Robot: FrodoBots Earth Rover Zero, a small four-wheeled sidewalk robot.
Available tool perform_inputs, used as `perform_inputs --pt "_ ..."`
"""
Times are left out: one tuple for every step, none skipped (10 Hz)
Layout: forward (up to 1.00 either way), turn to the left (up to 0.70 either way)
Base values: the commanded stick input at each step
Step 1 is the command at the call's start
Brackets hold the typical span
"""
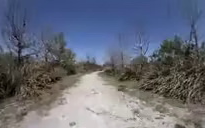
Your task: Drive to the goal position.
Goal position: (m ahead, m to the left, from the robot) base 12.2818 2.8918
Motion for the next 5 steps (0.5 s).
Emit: perform_inputs --pt "0.7 0.16" --pt "0.7 0.0" --pt "0.7 0.0" --pt "0.7 0.0" --pt "0.7 0.0"
